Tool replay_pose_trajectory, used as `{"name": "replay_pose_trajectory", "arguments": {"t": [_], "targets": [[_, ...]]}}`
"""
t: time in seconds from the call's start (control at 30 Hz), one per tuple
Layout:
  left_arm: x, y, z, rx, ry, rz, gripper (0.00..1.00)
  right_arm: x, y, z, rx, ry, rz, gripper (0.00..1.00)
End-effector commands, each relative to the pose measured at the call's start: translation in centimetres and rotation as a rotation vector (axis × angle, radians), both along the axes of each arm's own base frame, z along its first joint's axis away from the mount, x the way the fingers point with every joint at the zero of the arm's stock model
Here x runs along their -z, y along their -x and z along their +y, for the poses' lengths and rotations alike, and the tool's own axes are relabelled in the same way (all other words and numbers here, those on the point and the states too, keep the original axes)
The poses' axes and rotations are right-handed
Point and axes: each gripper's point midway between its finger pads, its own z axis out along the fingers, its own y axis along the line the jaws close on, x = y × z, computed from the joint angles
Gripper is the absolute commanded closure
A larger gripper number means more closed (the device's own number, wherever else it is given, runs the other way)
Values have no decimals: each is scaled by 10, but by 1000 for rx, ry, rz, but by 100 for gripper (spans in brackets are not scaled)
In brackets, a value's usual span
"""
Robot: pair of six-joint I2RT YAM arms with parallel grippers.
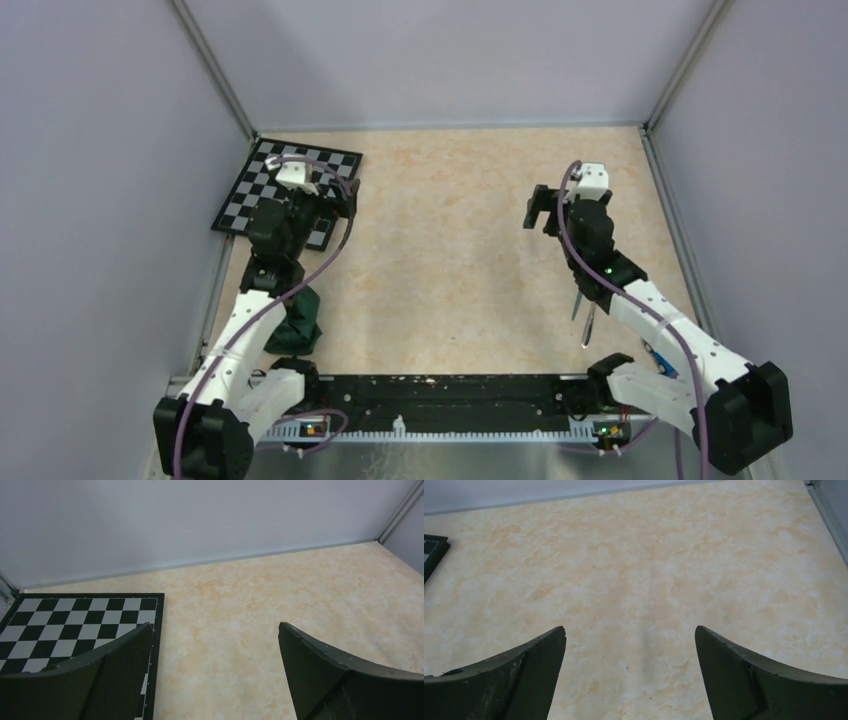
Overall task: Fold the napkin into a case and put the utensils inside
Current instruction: Move the crumpled napkin to the center of the board.
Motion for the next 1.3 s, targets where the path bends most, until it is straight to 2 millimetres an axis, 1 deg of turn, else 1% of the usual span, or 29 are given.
{"name": "replay_pose_trajectory", "arguments": {"t": [0.0, 0.13, 0.2, 0.23, 0.27, 0.37, 0.43, 0.47, 0.5, 0.57, 0.6, 0.63, 0.73, 0.83, 0.87, 0.93, 0.97, 1.0, 1.07, 1.1, 1.13, 1.17, 1.2, 1.27], "targets": [[-42, 5, 2, -9, 2, -109, 1, -22, -17, 36, -62, -133, -37, 1], [-53, 11, 13, -64, 30, -128, 1, -4, -20, 95, -188, -274, 43, 1], [-52, 12, 27, -142, 49, -114, 1, 4, -15, 132, -270, -379, 81, 3], [-51, 11, 42, -225, 66, -103, 1, 9, -10, 154, -322, -429, 101, 3], [-51, 12, 54, -297, 81, -90, 1, 8, -7, 176, -376, -486, 104, 3], [-48, 21, 95, -524, 128, -57, 1, 19, 11, 248, -541, -594, 184, 4], [-46, 29, 110, -607, 144, -53, 1, 30, 24, 295, -634, -631, 252, 5], [-46, 33, 114, -627, 148, -58, 1, 35, 30, 317, -672, -648, 276, 6], [-48, 35, 115, -629, 151, -70, 1, 52, 43, 344, -728, -654, 328, 6], [-50, 39, 115, -624, 152, -89, 1, 64, 60, 384, -806, -680, 379, 7], [-50, 39, 115, -620, 149, -94, 1, 69, 69, 403, -846, -693, 401, 8], [-50, 39, 114, -614, 147, -96, 1, 64, 75, 424, -891, -710, 399, 8], [-49, 35, 109, -591, 136, -88, 1, 82, 99, 474, -988, -684, 448, 8], [-50, 33, 105, -563, 131, -92, 1, 96, 119, 512, -1091, -641, 466, 9], [-51, 33, 104, -555, 131, -95, 1, 96, 125, 523, -1125, -635, 467, 9], [-51, 32, 102, -542, 122, -99, 1, 107, 136, 540, -1169, -622, 491, 9], [-52, 32, 102, -543, 112, -102, 1, 111, 137, 542, -1176, -629, 497, 9], [-52, 32, 103, -547, 115, -101, 1, 111, 138, 544, -1192, -642, 483, 10], [-53, 32, 105, -548, 107, -108, 1, 119, 141, 549, -1237, -599, 494, 10], [-54, 32, 105, -545, 104, -110, 1, 126, 146, 555, -1275, -560, 516, 11], [-57, 32, 104, -532, 104, -116, 1, 139, 151, 561, -1306, -515, 552, 13], [-58, 32, 105, -530, 105, -120, 1, 141, 154, 567, -1329, -485, 568, 15], [-59, 33, 107, -533, 108, -125, 1, 151, 155, 571, -1332, -455, 585, 19], [-59, 34, 112, -547, 116, -129, 1, 155, 153, 576, -1327, -437, 578, 27]]}}
